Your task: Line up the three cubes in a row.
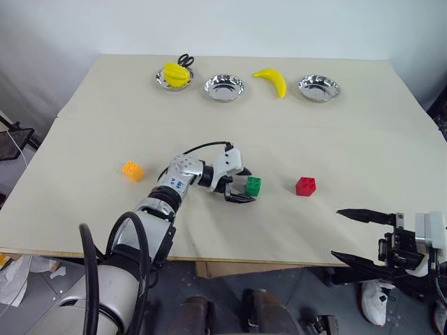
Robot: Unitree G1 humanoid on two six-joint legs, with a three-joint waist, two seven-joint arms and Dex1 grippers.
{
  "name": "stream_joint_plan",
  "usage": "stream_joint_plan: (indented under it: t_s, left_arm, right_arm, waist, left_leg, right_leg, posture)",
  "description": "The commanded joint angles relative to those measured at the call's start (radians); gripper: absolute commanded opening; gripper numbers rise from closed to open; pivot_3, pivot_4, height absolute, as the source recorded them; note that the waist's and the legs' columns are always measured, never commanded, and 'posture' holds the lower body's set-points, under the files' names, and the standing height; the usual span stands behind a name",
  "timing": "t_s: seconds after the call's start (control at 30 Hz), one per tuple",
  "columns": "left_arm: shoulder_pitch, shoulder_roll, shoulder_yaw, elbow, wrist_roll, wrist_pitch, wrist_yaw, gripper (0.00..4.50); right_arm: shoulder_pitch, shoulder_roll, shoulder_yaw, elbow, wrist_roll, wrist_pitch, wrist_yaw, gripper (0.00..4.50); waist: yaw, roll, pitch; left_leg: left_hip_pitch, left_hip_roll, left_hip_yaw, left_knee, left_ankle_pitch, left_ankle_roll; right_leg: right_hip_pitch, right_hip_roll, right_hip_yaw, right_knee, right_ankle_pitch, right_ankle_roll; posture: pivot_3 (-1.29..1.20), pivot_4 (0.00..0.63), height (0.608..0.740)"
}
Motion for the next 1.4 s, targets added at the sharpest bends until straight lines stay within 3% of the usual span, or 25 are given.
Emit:
stream_joint_plan:
  t_s: [0.03,0.57,0.97,1.03,1.2,1.4]
  left_arm:
    - [-0.014,0.007,0.030,-0.014,-0.003,-0.010,0.012,4.42]
    - [0.011,-0.050,0.056,-0.015,0.008,-0.005,0.082,4.42]
    - [0.011,-0.028,0.060,-0.011,0.023,-0.007,0.107,4.42]
    - [0.010,-0.025,0.067,-0.015,0.015,-0.014,0.087,4.42]
    - [0.046,0.026,0.156,-0.111,-0.126,-0.068,-0.221,4.42]
    - [0.181,0.211,0.245,-0.370,-0.276,-0.075,-0.393,4.42]
  right_arm:
    - [-0.019,0.008,-0.001,-0.003,0.006,0.005,0.009,4.50]
    - [-0.080,0.023,0.042,0.015,-0.020,0.006,0.021,4.50]
    - [-0.101,0.047,0.065,0.026,-0.042,-0.004,0.018,4.50]
    - [-0.104,0.051,0.070,0.028,-0.043,-0.004,0.018,4.50]
    - [-0.114,0.058,0.081,0.026,-0.037,0.005,0.025,4.50]
    - [-0.187,0.052,0.114,0.098,-0.045,0.004,0.072,4.50]
  waist:
    - [0.002,0.000,0.000]
    - [0.016,0.000,0.000]
    - [0.016,0.000,0.000]
    - [0.015,0.000,0.000]
    - [0.013,0.000,0.000]
    - [-0.012,0.000,0.000]
  left_leg:
    - [0.000,0.000,0.000,0.000,0.000,0.000]
    - [0.000,0.000,0.000,0.001,0.000,0.000]
    - [0.000,0.000,0.001,0.002,0.000,0.000]
    - [0.000,0.000,0.001,0.002,0.000,0.000]
    - [-0.001,0.000,0.001,0.002,0.000,-0.001]
    - [-0.001,0.000,0.001,0.002,0.001,-0.002]
  right_leg:
    - [0.000,0.000,0.000,0.000,0.000,0.000]
    - [-0.001,0.000,0.000,0.002,0.000,0.000]
    - [-0.001,0.000,0.000,0.004,0.000,0.000]
    - [-0.002,0.000,0.000,0.004,0.000,0.000]
    - [-0.003,0.000,0.000,0.006,0.000,0.000]
    - [-0.004,0.000,0.000,0.007,0.000,-0.001]
  posture:
    - [0.00,0.150,0.740]
    - [0.00,0.150,0.740]
    - [0.00,0.150,0.740]
    - [0.00,0.150,0.740]
    - [0.00,0.150,0.740]
    - [0.00,0.150,0.740]
